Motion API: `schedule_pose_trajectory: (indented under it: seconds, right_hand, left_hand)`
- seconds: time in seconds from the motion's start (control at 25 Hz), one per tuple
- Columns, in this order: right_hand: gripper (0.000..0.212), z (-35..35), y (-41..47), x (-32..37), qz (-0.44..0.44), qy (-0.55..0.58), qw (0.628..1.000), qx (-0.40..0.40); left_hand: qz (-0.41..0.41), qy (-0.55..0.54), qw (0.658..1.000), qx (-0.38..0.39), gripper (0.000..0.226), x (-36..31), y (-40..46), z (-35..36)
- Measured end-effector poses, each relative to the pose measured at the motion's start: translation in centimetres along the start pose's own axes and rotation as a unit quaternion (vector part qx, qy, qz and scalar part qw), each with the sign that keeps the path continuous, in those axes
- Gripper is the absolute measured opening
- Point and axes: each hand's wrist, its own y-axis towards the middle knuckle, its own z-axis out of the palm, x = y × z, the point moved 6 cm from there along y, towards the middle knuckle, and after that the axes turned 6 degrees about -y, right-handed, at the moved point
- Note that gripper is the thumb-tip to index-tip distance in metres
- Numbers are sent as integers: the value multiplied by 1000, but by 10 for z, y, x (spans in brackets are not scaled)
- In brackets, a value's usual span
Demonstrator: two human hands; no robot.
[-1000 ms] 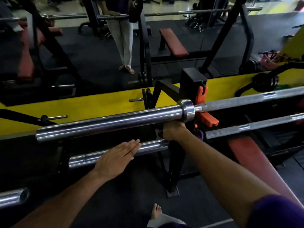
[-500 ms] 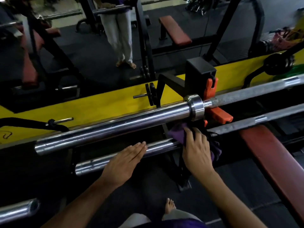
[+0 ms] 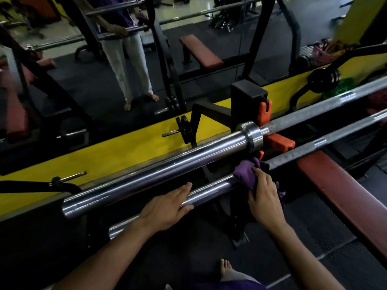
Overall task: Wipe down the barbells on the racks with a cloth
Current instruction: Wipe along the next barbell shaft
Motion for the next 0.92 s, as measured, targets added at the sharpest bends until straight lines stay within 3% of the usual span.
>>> schedule_pose_trajectory:
  seconds: [0.16,0.28,0.4,0.48,0.6,0.68,0.72,0.8,0.92]
  right_hand:
    - [47,5,-9,-5,59,-3,998,10]
    - [30,-8,-29,-14,154,50,986,47]
    - [31,-27,-55,-11,201,114,973,3]
    - [39,-38,-60,7,145,126,980,-52]
    - [48,-37,-32,48,-50,36,994,-89]
    - [53,-11,5,64,-155,-121,980,-25]
    - [54,4,24,66,-163,-202,965,15]
    - [54,26,58,69,-126,-297,941,100]
    - [51,48,98,76,-80,-318,914,240]
  left_hand:
    - [22,-24,999,20,84,-4,2,-2]
    - [34,-24,999,11,81,-2,2,-3]
    - [80,-21,996,-16,75,-4,-1,-7]
    - [119,1,992,-31,73,-3,-8,-9]
    - [147,31,989,-12,76,12,-28,-5]
    - [144,41,989,8,77,21,-38,-1]
    - [141,42,989,11,77,22,-40,-1]
    - [136,36,990,16,77,19,-41,-1]
    - [144,50,988,6,78,16,-42,-1]
